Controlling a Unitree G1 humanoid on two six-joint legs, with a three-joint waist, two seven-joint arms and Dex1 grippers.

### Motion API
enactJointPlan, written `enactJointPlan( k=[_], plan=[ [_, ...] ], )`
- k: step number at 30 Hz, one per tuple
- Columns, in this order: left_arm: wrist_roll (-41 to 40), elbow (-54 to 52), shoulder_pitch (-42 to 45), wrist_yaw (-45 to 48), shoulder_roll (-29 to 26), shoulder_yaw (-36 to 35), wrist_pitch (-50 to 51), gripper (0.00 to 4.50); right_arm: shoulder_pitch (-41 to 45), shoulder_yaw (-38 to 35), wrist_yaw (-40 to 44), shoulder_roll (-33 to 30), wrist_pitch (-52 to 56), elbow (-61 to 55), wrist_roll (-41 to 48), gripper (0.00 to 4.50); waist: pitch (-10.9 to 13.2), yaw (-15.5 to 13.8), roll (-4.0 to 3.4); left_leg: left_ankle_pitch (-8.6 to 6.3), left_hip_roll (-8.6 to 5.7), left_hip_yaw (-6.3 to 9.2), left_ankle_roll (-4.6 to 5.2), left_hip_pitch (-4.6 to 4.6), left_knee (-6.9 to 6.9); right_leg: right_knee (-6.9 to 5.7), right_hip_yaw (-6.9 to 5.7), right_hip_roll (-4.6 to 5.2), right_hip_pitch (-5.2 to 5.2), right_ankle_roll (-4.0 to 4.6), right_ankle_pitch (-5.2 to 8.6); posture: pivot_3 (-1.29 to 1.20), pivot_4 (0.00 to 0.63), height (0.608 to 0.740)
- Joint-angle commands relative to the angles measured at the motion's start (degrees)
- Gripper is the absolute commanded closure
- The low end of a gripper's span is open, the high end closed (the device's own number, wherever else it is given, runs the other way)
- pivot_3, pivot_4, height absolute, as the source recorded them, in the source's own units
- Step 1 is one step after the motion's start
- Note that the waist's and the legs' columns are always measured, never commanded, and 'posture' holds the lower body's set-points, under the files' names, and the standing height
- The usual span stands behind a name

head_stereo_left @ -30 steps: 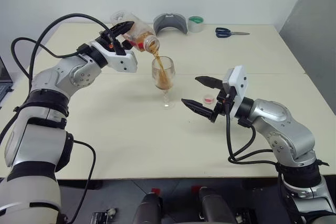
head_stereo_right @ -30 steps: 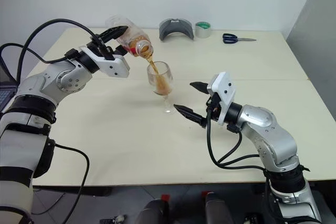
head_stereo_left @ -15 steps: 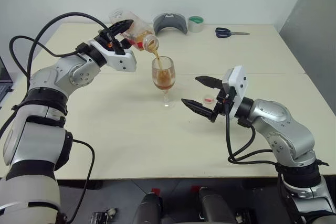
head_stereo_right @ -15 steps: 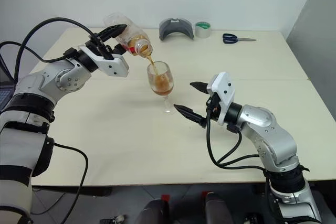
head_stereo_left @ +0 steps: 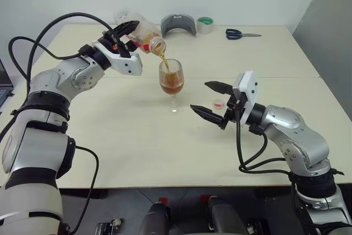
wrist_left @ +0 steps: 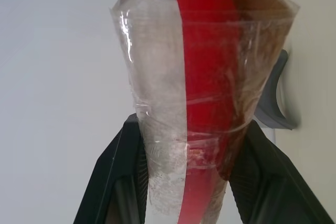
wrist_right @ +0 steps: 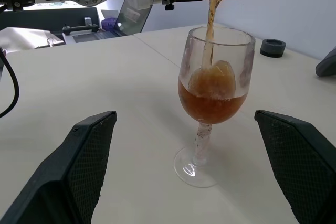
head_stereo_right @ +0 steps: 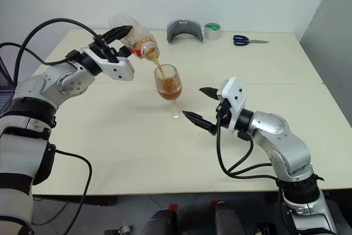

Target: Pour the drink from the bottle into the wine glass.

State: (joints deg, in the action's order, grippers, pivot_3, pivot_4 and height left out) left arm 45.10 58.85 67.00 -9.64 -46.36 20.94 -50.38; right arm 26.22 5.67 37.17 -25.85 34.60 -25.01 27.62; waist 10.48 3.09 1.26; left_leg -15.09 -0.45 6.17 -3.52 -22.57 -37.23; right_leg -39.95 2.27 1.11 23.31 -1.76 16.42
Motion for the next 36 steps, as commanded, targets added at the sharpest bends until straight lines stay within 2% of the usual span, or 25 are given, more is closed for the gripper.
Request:
enactJointPlan(
  k=[1, 13, 26, 30, 36],
  plan=[
    [-0.7, -0.2, 2.2, -1.2, -1.3, -0.6, 0.1, 2.81, 0.2, -0.4, -0.3, 0.1, -0.8, -2.2, -0.1, 0.0, 0.0, 0.0, 0.0, 0.0, 0.0, 0.0, 0.0, 0.0, 0.0, 0.0, 0.0, 0.0, 0.0, 0.0, 0.0, 0.0, 0.15, 0.74],
    [-5.6, -0.1, 0.5, 2.8, 0.9, -2.3, 1.4, 2.81, 0.5, 0.0, -0.8, 0.9, -1.4, -2.4, -0.4, 0.0, 0.0, 0.0, 0.0, 0.0, 0.0, 0.0, 0.0, 0.0, -0.02, -0.01, 0.0, 0.0, 0.0, 0.0, 0.0, 0.0, 0.15, 0.74],
    [-27.1, -4.0, -6.3, 25.1, 7.3, -9.7, 4.5, 2.81, 1.5, 0.1, -2.3, 3.8, -7.3, -0.4, -5.0, 0.0, 0.0, 0.1, 0.0, 0.0, 0.01, 0.0, -0.01, -0.02, -0.12, -0.05, 0.01, 0.0, 0.0, 0.01, 0.0, 0.0, 0.15, 0.74],
    [-37.3, -8.4, -9.7, 31.4, 10.2, -15.3, 12.8, 2.81, 1.4, 0.1, -0.7, 3.8, -6.9, -1.6, -3.6, 0.0, 0.0, 0.2, 0.0, 0.0, 0.02, 0.06, 0.0, -0.13, -0.34, -0.07, -0.03, 0.0, 0.0, 0.01, 0.0, 0.0, 0.15, 0.74],
    [-45.6, -16.5, -15.3, 33.3, 11.0, -22.7, 27.5, 2.81, 1.2, 1.5, 1.1, 1.3, -4.0, -3.5, -3.2, 0.0, 0.0, 0.4, 0.0, -0.03, 0.03, 0.09, 0.04, -0.18, -0.55, -0.14, -0.03, -0.03, 0.0, 0.0, 0.0, 0.0, 0.15, 0.74]
  ],
)
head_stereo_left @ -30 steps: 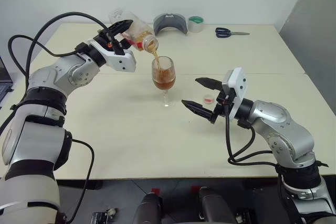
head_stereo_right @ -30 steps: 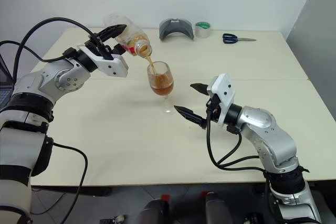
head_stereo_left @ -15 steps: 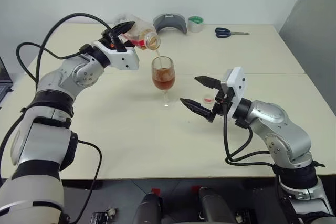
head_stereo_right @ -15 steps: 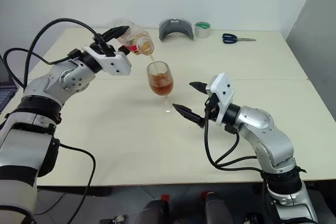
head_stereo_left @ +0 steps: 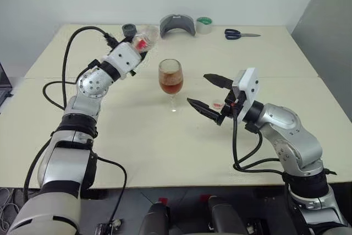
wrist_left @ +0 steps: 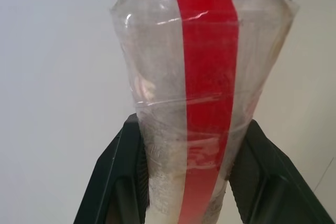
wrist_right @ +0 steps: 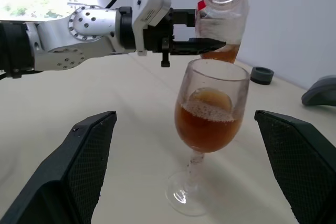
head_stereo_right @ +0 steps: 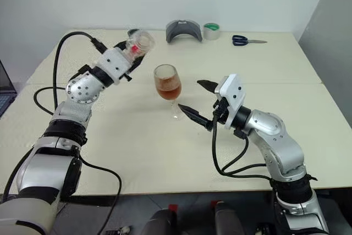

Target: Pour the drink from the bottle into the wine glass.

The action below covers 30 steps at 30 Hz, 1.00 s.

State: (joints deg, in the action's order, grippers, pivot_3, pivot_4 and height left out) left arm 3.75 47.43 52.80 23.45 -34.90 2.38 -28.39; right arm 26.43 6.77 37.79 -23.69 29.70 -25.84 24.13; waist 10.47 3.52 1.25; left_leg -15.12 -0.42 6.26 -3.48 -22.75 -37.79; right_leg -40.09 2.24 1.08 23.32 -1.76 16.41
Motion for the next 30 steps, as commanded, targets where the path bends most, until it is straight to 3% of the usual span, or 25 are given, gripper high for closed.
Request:
enactJointPlan(
  k=[1, 5, 11, 19, 30],
  plan=[
    [-6.1, -6.8, -2.4, 0.0, -0.1, -5.8, 9.1, 2.81, 1.2, 0.7, 0.2, -1.1, 2.2, -2.8, 0.4, 0.0, 0.0, 0.0, 0.0, 0.0, 0.0, 0.01, 0.0, 0.0, -0.02, -0.01, 0.0, 0.0, 0.0, 0.0, 0.0, 0.0, 0.15, 0.74],
    [-11.5, -13.8, -8.1, -0.9, 1.3, -10.6, 21.5, 2.81, 2.4, 2.1, -0.9, -1.4, 6.1, -3.3, 0.3, 0.0, 0.0, 0.0, 0.0, 0.0, 0.0, 0.02, 0.0, 0.0, -0.04, -0.02, 0.0, 0.02, 0.0, 0.0, 0.0, 0.0, 0.15, 0.74],
    [-16.7, -18.0, -15.0, -2.9, 3.7, -16.2, 32.2, 2.81, 3.6, 5.0, -0.7, -1.1, 9.0, -3.3, -0.2, 0.0, 0.0, -0.2, 0.0, 0.0, -0.01, 0.08, -0.01, -0.03, -0.07, -0.01, -0.04, 0.04, 0.0, 0.0, 0.0, 0.0, 0.15, 0.74],
    [-20.0, -19.6, -17.8, -3.2, 5.4, -19.3, 37.6, 2.81, 5.3, 7.6, -1.0, 0.3, 9.6, -2.1, -1.3, 0.0, 0.0, -0.3, 0.04, 0.0, -0.01, 0.1, -0.01, -0.04, -0.08, 0.0, -0.06, 0.06, -0.01, 0.0, -0.01, 0.0, 0.15, 0.74],
    [-19.9, -18.6, -19.6, -3.7, 5.9, -20.3, 37.5, 2.81, 6.3, 8.8, -1.1, 1.7, 9.0, -1.0, -3.5, 0.0, 0.0, -0.3, 0.04, 0.0, 0.0, 0.07, -0.02, -0.01, -0.07, 0.0, -0.03, 0.06, -0.01, 0.0, -0.01, 0.0, 0.15, 0.74]
  ],
)
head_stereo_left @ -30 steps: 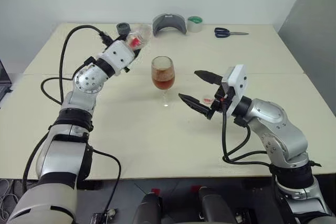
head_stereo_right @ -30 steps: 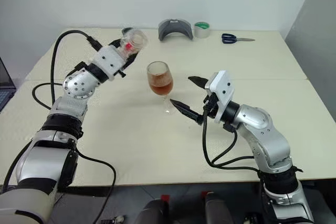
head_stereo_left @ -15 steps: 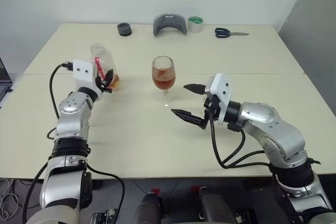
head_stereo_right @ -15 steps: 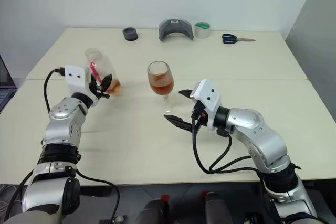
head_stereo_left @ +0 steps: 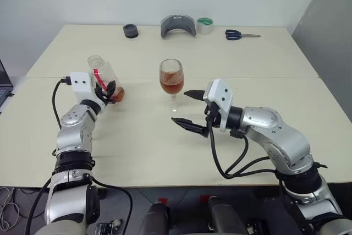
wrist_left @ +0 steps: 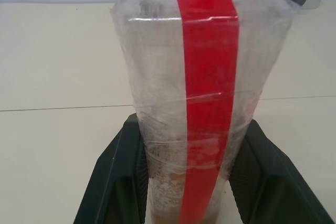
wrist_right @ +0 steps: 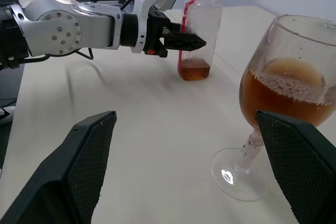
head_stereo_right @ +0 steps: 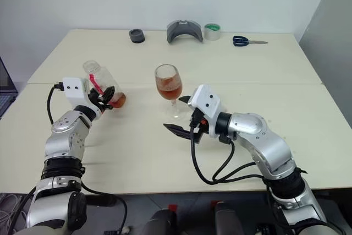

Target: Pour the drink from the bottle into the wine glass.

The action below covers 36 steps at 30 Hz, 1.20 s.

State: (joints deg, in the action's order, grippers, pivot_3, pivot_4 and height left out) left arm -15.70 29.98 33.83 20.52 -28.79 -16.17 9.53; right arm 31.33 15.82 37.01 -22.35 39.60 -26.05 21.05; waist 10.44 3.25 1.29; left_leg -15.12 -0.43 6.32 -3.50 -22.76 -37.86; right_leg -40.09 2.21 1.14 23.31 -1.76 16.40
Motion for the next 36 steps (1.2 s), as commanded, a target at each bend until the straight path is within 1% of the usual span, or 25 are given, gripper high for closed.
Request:
enactJointPlan(
  k=[1, 3, 4, 10, 14, 16, 21, 24, 26, 29, 32, 36],
  plan=[
    [-0.8, -1.1, -0.7, -0.9, -0.1, -2.0, -0.3, 2.81, 1.4, -0.3, -0.3, 0.4, -0.8, -0.8, -0.5, 0.0, 0.0, 0.0, 0.0, 0.0, 0.0, 0.0, 0.0, 0.0, 0.0, 0.0, 0.0, 0.0, 0.0, 0.0, 0.0, 0.0, 0.15, 0.74],
    [-0.8, -1.1, -1.0, -0.8, -0.2, -2.1, -0.3, 2.1, 1.3, -0.3, -0.3, 0.6, -0.8, -0.9, -0.6, 0.0, 0.0, 0.0, 0.0, 0.0, 0.0, -0.01, 0.0, 0.01, 0.0, 0.0, 0.01, 0.0, 0.0, 0.0, 0.0, 0.0, 0.15, 0.74],
    [-0.8, -1.1, -1.0, -0.7, -0.2, -2.1, -0.2, 1.88, 1.4, -0.4, -0.3, 0.7, -0.7, -0.9, -0.6, 0.0, 0.0, 0.0, 0.0, 0.0, 0.01, -0.01, 0.0, 0.01, 0.01, 0.0, 0.01, 0.0, 0.0, 0.0, 0.0, 0.0, 0.15, 0.74],
    [-0.2, -1.4, -1.7, -0.3, -0.6, -1.8, -0.7, 0.01, 1.2, -0.6, -0.1, 1.1, -0.7, -0.8, -0.7, 0.0, 0.0, -0.1, 0.0, 0.0, 0.0, 0.03, 0.0, -0.01, 0.01, 0.01, -0.01, 0.01, 0.0, 0.0, 0.0, 0.0, 0.15, 0.74],
    [1.5, -2.5, -2.8, 0.0, -1.0, -0.8, -2.0, 0.01, 0.5, -0.8, 0.0, 0.9, -1.0, -0.8, -0.8, 0.0, 0.0, -0.1, 0.0, 0.0, 0.0, 0.01, 0.0, -0.01, 0.01, 0.01, 0.0, 0.01, 0.0, 0.0, 0.0, 0.0, 0.15, 0.74],
    [2.0, -4.1, -4.1, 0.0, -0.9, -0.6, -2.6, 0.01, -1.0, -0.7, 0.1, 0.0, -3.0, -0.8, -2.1, 0.0, 0.0, -0.1, 0.0, 0.0, 0.0, 0.01, 0.0, 0.0, 0.02, 0.01, 0.0, 0.01, 0.0, 0.0, 0.0, 0.0, 0.15, 0.74],
    [3.0, -11.6, -9.5, -2.3, -0.5, -0.7, -0.5, 0.01, -10.2, -3.4, -3.8, 1.1, -10.6, -0.6, -5.1, 0.0, 0.0, -0.2, 0.06, -0.01, 0.06, 0.01, -0.01, -0.02, 0.04, 0.07, 0.03, 0.07, -0.01, 0.0, 0.0, 0.0, 0.15, 0.74],
    [4.6, -18.5, -14.2, -4.6, 0.4, -0.2, -0.3, 0.01, -17.6, -5.0, -9.0, 3.8, -20.6, 2.4, -9.4, 0.0, -0.1, -0.2, 0.07, -0.01, 0.06, -0.01, -0.01, 0.0, 0.04, 0.06, 0.05, 0.05, -0.03, -0.01, -0.01, 0.0, 0.15, 0.74],
    [5.0, -21.4, -16.4, -5.0, 0.8, 0.2, 0.1, 0.01, -20.5, -5.9, -11.5, 5.7, -24.2, 4.0, -10.9, 0.0, 0.0, -0.3, 0.07, -0.02, 0.08, -0.03, -0.01, 0.01, 0.05, 0.06, 0.06, 0.06, -0.04, -0.01, -0.01, 0.0, 0.15, 0.74],
    [4.8, -27.4, -22.0, -4.9, 2.6, 0.6, -0.7, 0.01, -25.8, -9.0, -18.7, 11.0, -30.6, 8.5, -13.0, 0.0, -0.1, -0.3, 0.06, -0.02, 0.1, -0.1, -0.02, 0.06, 0.08, 0.07, 0.13, 0.06, -0.04, -0.02, -0.01, 0.0, 0.15, 0.74],
    [4.3, -30.1, -24.3, -5.0, 3.8, 0.3, -0.8, 0.01, -27.3, -11.3, -21.8, 14.3, -32.7, 10.6, -13.0, 0.0, -0.1, -0.3, 0.05, -0.02, 0.1, -0.13, -0.02, 0.1, 0.13, 0.07, 0.15, 0.05, -0.06, -0.02, -0.01, 0.0, 0.15, 0.74],
    [4.6, -30.8, -25.4, -5.1, 4.2, 0.2, -1.7, 0.01, -27.2, -11.4, -22.0, 14.4, -34.7, 12.4, -14.4, 0.0, -0.1, -0.4, 0.05, -0.02, 0.07, -0.12, -0.02, 0.11, 0.12, 0.06, 0.12, -0.01, -0.07, -0.03, -0.01, 0.0, 0.15, 0.74]
  ],
)
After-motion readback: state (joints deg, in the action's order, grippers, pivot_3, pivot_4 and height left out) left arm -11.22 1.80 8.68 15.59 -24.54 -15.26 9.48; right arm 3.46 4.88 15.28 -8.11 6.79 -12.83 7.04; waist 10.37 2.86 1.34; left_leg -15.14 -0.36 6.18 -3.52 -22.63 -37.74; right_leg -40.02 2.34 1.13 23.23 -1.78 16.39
